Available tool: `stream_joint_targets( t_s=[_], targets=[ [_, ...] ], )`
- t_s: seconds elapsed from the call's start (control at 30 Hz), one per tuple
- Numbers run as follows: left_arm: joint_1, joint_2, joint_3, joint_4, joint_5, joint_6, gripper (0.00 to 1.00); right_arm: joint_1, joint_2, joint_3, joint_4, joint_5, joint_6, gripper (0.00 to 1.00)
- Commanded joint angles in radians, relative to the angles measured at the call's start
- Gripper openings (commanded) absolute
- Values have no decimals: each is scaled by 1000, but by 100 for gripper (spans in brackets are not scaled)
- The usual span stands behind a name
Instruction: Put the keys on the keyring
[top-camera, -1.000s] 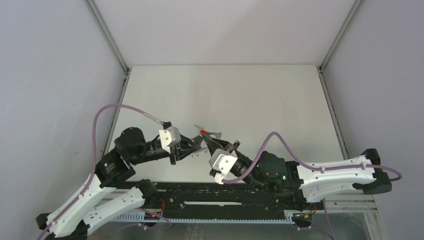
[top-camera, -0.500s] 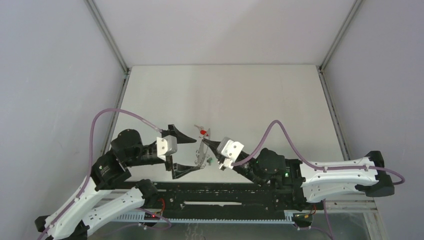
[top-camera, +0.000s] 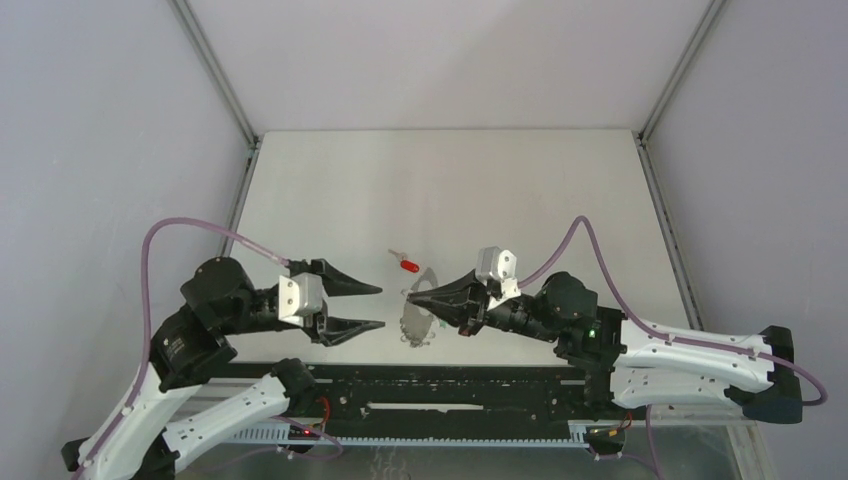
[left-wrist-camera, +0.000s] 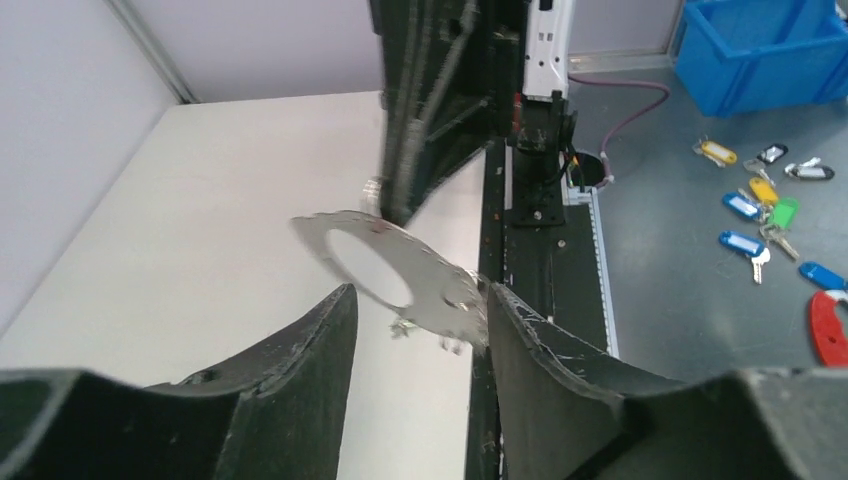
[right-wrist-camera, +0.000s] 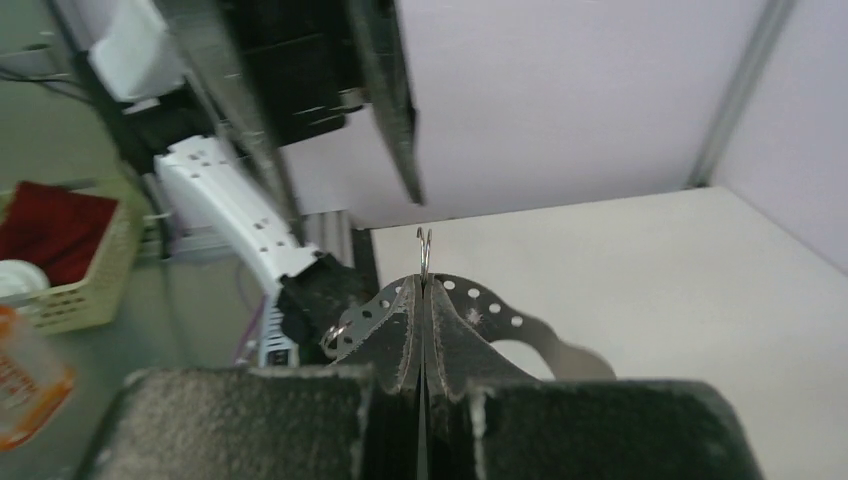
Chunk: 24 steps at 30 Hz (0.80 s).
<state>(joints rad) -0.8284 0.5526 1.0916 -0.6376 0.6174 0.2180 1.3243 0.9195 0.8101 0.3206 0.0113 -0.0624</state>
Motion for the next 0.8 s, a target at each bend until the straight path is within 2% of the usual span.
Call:
stream_joint_targets(
  t_s=[0.0,0.27,0.47,0.77],
  targets=[
    [25,29,-17,97,-18,-111,53,-11,-7,6,75,-204,97,0],
    [60,71,-15,115,149,-199,44,-19,0,6,80,-263,101,0],
    [59,94,-12,76,281,-186,43,-35,-3,6,82,-260,106,0],
    [60,108,-21,93,282,-184,36,-46,11,15,81,-287,121,0]
  ],
)
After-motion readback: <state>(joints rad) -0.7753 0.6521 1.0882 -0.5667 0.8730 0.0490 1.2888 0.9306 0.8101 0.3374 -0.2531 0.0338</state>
